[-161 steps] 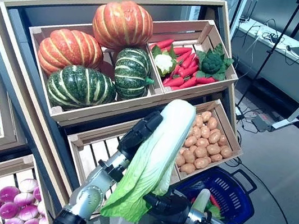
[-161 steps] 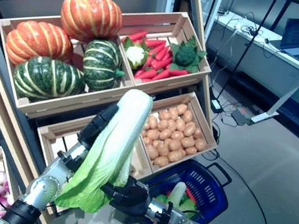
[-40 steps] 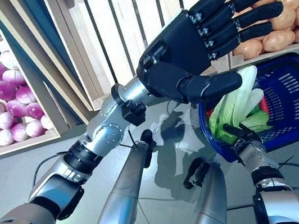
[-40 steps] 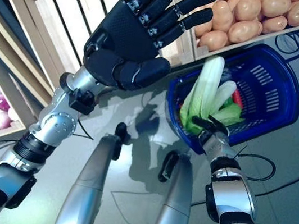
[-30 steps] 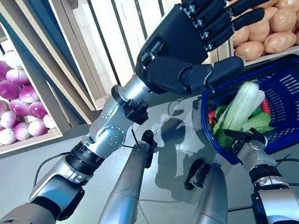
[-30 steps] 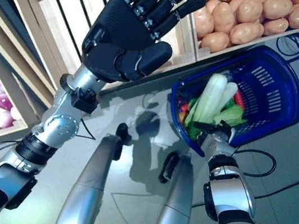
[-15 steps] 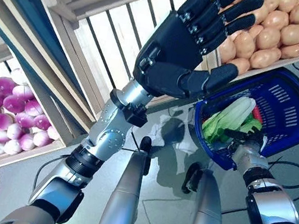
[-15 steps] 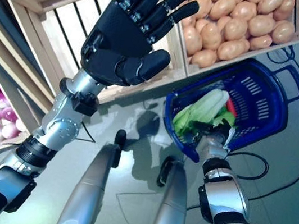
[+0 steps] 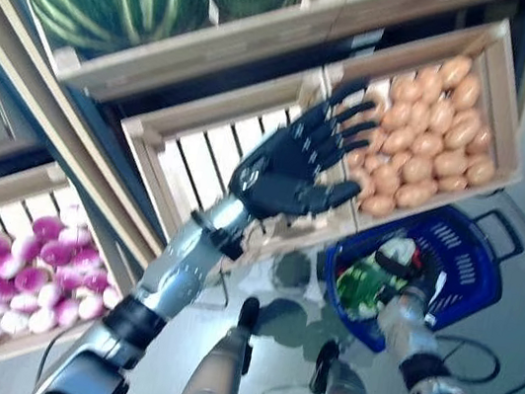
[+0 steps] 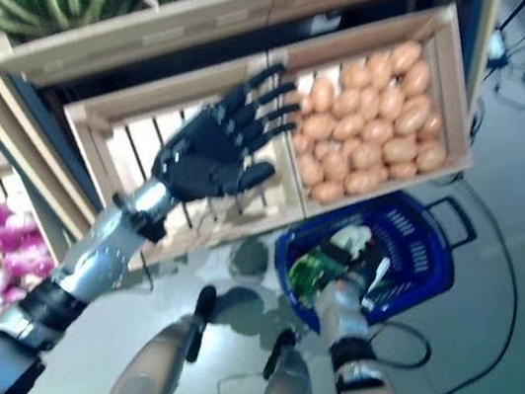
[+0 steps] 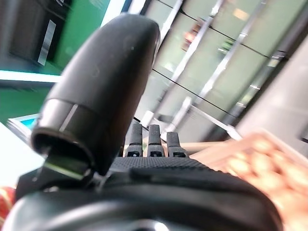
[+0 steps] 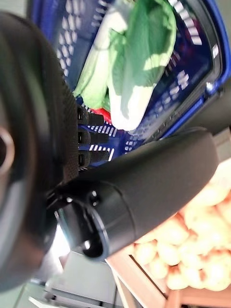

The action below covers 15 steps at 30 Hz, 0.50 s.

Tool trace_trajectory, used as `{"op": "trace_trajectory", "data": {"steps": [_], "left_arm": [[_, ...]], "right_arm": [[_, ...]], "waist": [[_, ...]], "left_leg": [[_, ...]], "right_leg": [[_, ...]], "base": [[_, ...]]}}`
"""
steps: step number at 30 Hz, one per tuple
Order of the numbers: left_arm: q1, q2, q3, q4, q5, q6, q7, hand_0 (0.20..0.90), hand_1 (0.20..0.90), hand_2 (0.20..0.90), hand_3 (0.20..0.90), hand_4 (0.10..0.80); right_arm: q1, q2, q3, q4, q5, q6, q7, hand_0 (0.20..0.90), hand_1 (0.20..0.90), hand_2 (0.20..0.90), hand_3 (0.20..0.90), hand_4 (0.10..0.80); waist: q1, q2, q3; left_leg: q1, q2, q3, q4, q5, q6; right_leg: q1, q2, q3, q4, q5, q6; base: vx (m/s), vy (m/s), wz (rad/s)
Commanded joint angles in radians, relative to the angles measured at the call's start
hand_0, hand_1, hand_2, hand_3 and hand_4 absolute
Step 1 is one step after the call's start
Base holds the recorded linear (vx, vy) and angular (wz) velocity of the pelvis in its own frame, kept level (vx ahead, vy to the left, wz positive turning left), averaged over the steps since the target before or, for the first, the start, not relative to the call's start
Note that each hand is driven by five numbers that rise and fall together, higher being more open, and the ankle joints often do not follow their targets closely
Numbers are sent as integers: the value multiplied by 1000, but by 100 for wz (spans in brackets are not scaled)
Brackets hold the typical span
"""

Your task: Put vegetables into the basket

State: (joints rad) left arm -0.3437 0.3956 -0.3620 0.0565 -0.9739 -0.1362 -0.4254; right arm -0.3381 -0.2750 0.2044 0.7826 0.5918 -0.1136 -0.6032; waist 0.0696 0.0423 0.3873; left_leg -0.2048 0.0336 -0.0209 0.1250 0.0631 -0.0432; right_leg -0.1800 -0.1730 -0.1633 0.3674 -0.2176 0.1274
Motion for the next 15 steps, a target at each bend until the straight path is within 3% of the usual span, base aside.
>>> {"op": "trace_trajectory", "data": {"steps": [1, 5, 8, 11, 15], "left_arm": [[61, -53, 37, -5, 9, 29, -59, 900, 900, 900, 900, 800], [139, -54, 39, 49, 52, 71, -31, 900, 900, 900, 900, 800], [157, -52, 28, 111, 129, 42, -59, 900, 900, 900, 900, 800], [163, -49, 27, 210, 71, 78, -54, 900, 900, 900, 900, 800], [175, -75, 38, 345, 167, 72, -54, 900, 900, 900, 900, 800]], "right_arm": [[126, -39, 7, -48, -162, -4, 79, 900, 900, 900, 900, 800], [220, -38, 26, -44, -297, 72, 166, 900, 900, 900, 900, 800], [249, -41, 45, -31, -342, 95, 218, 900, 900, 900, 900, 800], [267, -44, 69, 10, -393, 139, 290, 900, 900, 900, 900, 800], [294, -32, 99, 94, -504, 157, 404, 900, 900, 900, 900, 800]], "waist": [[-27, -15, -190], [-42, -18, -253], [-50, -23, -272], [-60, -30, -289], [-68, -45, -312]], "left_leg": [[101, -19, 54, -98, -43, 15], [162, 0, 77, -171, -28, 12], [188, 6, 90, -195, -24, 8], [210, 13, 106, -201, -29, 6], [237, 30, 138, -202, -41, 2]], "right_leg": [[109, 22, -12, -265, 212, -37], [158, 28, -5, -333, 239, -29], [185, 28, -4, -371, 253, -21], [204, 23, -3, -392, 263, -13], [226, 16, -13, -407, 262, -6]], "base": [[178, 29, -5], [165, -6, -14], [60, -27, -16], [74, -28, -10], [57, -31, -8]]}}
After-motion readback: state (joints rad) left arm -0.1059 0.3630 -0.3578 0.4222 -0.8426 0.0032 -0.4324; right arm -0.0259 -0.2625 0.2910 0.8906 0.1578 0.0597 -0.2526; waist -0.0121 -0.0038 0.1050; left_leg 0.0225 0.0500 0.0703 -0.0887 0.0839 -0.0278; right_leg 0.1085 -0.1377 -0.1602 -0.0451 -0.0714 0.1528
